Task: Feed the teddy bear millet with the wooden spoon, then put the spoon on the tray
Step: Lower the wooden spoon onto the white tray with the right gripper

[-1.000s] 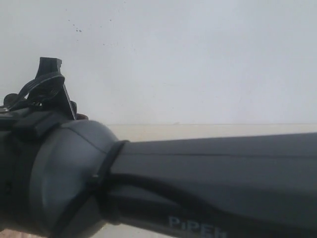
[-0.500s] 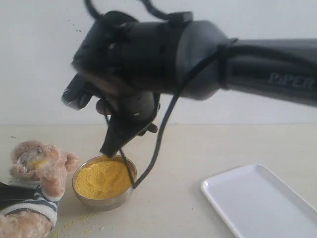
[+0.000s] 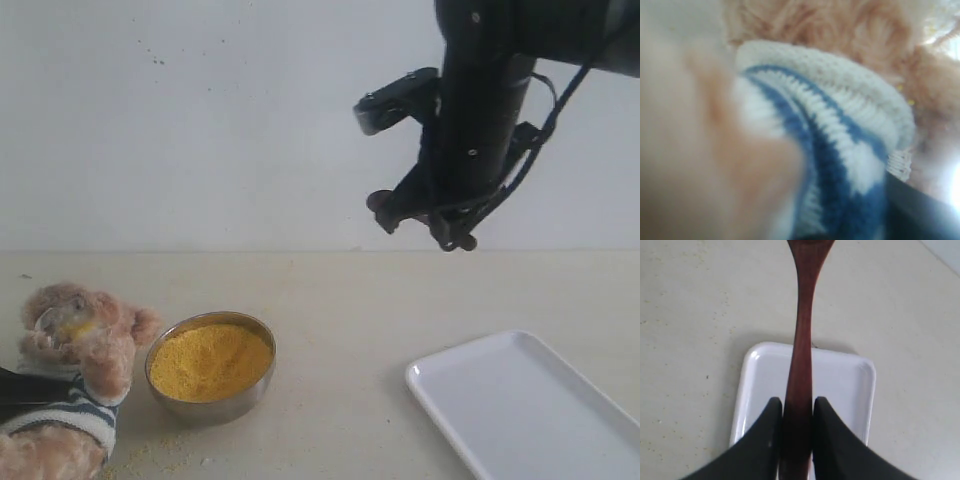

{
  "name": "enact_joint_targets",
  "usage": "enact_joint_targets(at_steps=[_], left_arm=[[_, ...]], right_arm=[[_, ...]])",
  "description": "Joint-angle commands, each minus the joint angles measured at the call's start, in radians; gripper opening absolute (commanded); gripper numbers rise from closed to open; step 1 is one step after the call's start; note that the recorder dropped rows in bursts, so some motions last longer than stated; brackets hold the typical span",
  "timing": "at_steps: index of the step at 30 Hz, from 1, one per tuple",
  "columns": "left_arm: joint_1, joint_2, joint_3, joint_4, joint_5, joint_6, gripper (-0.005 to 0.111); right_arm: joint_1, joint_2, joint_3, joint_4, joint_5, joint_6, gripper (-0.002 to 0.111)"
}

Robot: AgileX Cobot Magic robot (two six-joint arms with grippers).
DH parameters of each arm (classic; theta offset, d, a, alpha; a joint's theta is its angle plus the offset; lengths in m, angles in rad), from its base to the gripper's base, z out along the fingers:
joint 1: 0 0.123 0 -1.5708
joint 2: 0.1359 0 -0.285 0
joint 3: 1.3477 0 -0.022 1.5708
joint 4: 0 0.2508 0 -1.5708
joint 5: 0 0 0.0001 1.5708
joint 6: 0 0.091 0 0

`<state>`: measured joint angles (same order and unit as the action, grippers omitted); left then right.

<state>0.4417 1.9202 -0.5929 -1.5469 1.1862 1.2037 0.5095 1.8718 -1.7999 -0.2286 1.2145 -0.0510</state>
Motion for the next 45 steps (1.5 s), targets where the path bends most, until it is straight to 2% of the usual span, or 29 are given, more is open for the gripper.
enact_joint_targets(at_steps=[1,5,12,18,21,45], left_arm=[[0.002,0.0,-0.003,-0.016,0.035,0.008,0.004],[0.002,0.0,-0.003,-0.013,0.035,0.008,0.004],[0.002,0.0,-0.003,-0.047,0.035,0.024,0.004],[0.002,0.0,-0.007,-0.049,0.035,0.046,0.004],[0.002,0.0,-0.007,-0.049,0.035,0.046,0.004],[0.002,0.0,-0.007,-0.036,0.035,0.051,0.004]], right_arm=[[-0.092,-0.015,0.105,0.027,0.007,-0.012,0.0],[-0.158,-0.025,0.281,0.033,-0.011,-0.012,0.0],[-0.211,-0.148,0.682,0.039,-0.455,-0.014,0.0],[-0.275,-0.162,0.879,0.103,-0.748,-0.005,0.0],[-0.28,-0.162,0.938,0.12,-0.835,-0.005,0.0],[-0.28,-0.093,0.95,0.15,-0.772,-0.012,0.0]])
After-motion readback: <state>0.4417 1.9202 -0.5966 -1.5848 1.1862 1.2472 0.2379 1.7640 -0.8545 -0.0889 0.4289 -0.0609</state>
